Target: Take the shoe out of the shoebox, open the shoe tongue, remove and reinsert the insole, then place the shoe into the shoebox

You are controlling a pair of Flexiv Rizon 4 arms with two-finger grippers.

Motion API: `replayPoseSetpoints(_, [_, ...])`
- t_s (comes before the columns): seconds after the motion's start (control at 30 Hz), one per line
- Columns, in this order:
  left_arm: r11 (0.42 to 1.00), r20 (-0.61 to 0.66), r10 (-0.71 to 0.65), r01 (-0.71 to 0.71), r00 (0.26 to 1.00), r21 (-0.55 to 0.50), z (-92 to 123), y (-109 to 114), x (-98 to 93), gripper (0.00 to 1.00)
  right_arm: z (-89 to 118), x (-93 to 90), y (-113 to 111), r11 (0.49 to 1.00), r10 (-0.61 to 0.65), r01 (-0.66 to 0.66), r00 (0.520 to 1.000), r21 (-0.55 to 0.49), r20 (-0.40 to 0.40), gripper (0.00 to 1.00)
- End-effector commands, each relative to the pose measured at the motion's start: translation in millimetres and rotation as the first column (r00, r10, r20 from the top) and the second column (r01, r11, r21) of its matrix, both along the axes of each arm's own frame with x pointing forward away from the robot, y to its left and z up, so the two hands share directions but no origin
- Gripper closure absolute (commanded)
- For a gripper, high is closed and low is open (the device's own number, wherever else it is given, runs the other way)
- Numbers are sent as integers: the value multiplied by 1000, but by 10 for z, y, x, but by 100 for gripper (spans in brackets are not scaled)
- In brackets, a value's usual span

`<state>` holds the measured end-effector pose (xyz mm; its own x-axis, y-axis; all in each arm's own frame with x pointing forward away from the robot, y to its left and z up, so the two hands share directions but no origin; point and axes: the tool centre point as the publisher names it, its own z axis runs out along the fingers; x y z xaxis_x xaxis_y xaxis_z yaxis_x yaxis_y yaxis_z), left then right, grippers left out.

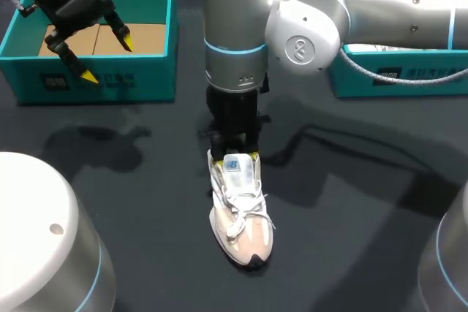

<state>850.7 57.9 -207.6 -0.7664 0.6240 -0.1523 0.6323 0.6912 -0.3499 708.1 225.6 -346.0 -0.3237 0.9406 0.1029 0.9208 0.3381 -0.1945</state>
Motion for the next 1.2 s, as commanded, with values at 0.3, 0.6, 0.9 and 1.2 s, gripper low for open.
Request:
replayPoseSetpoints(0.3, [1000,0,-1,1,1000,2,0,1,4,0,-11,91,20,1000,11,-11,1000,-17,-17,32])
replayPoseSetpoints(0.6, [1000,0,-1,1,1000,2,0,1,4,0,-28,50,34,1000,13,-13,999,-17,-49,11])
replayPoseSetpoints(0.9, [1000,0,-1,1,1000,2,0,1,4,0,31,-40,8,999,-18,18,1000,-29,-17,0])
replayPoseSetpoints(1.2, [1000,0,-1,1,1000,2,0,1,4,0,127,-118,-41,997,-53,56,997,-49,61,14])
